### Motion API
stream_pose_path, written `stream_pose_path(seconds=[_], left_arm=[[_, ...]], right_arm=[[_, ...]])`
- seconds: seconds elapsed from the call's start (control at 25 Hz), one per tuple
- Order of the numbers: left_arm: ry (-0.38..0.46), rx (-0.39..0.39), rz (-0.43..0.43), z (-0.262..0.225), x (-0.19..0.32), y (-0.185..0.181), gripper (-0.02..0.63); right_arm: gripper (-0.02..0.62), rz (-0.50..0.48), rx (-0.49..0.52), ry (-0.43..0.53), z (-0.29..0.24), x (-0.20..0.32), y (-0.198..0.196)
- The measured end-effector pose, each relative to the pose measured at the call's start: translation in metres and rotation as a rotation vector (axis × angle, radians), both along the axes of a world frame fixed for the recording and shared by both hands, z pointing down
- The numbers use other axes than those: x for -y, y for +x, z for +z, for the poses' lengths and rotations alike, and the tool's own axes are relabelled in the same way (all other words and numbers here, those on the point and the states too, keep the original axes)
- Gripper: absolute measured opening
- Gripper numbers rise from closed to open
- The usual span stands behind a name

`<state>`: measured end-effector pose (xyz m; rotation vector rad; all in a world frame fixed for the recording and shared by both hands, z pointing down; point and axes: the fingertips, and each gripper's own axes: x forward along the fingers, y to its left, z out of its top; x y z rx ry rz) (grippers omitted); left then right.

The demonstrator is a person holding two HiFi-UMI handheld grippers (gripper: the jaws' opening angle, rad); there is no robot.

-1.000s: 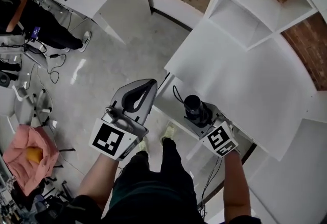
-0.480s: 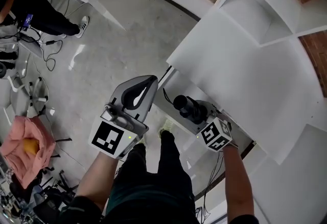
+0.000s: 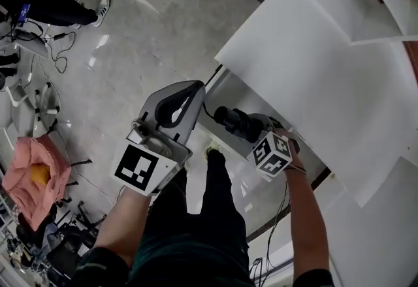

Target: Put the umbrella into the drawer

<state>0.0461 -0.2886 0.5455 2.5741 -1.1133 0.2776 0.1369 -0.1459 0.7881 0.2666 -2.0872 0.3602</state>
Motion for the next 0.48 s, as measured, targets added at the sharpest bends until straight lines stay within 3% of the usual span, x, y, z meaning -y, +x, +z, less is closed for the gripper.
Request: stream_pose_path(seconds=[0.48], left_arm=[[-0.039, 0.002, 0.001, 0.023, 0.001, 0.004, 0.006]], right_arm=[[0.202, -0.065, -0.147, -0.164, 0.069, -0.013, -0.005]])
